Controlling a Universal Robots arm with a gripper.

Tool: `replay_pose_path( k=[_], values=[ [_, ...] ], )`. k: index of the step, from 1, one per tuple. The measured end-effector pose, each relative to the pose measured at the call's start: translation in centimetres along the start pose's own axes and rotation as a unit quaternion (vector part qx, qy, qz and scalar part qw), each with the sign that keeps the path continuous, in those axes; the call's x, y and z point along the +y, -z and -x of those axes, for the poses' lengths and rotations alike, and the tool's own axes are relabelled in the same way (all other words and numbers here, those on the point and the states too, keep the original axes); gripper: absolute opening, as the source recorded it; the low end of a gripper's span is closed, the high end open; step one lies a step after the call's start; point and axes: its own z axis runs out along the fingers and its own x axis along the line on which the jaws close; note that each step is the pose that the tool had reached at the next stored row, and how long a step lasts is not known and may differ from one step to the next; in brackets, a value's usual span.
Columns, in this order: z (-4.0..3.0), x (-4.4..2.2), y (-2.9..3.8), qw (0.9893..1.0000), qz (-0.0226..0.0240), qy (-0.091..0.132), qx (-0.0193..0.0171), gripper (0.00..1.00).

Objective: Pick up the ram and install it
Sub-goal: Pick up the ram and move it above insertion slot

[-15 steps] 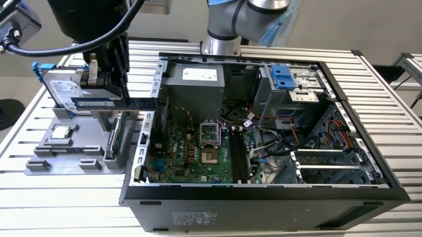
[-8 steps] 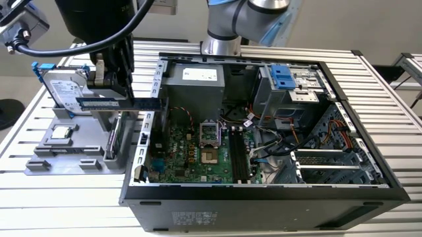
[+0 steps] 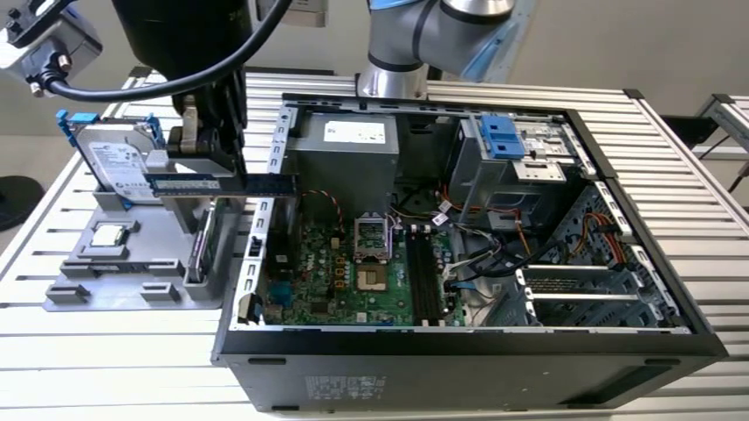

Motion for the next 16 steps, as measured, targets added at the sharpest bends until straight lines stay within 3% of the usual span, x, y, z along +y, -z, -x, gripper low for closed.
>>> replay_pose_path(
  k=[16],
  values=[
    [0.01,1.58,-0.03,1.0,0.0,0.0,0.0,0.0]
  ],
)
